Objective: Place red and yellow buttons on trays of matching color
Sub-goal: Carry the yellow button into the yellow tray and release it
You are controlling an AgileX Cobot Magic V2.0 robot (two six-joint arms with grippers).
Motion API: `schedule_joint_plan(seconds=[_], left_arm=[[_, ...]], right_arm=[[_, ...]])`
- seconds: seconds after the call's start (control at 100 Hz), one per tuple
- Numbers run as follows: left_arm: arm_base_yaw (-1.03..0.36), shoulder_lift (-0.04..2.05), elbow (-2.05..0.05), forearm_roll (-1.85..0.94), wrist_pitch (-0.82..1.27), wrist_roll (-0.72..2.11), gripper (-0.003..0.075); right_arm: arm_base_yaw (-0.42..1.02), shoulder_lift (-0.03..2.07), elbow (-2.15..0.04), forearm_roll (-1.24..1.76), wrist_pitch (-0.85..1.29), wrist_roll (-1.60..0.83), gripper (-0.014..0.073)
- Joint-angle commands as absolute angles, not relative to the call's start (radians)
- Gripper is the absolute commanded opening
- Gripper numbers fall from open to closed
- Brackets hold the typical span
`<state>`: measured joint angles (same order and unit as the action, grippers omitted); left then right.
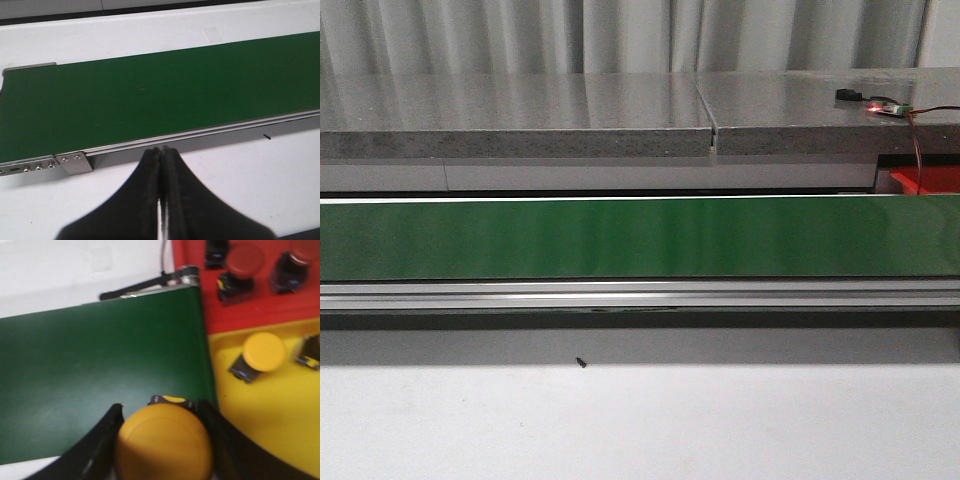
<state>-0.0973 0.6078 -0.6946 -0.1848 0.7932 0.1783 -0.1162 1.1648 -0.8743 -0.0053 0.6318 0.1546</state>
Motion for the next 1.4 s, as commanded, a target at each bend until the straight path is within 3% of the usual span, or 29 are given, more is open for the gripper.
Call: schedule_joint_plan(seconds=[0.0, 0.47, 1.07, 1.39], left_arm=[[-0.104, 0.608, -0.720, -0.205, 0.728, 0.168, -0.0019], [-0.104, 0.608, -0.720, -0.205, 0.728, 0.168, -0.0019], [-0.104, 0.608, -0.720, -0.205, 0.728, 0.168, -0.0019], [-0.104, 0.608, -0.720, -0.205, 0.728, 0.168, -0.0019]], right_arm=[[-0.196, 1.117, -0.859, -0.016, 0.574, 0.158, 0.0099], [-0.529, 1.159, -0.719, -0.012, 0.365, 0.228, 0.0099], [-0.604, 1.457, -0.718, -0.012, 0.029, 0.278, 0.0099], [-0.604, 1.545, -0.718, 0.000, 0.027, 0.280, 0.0104]])
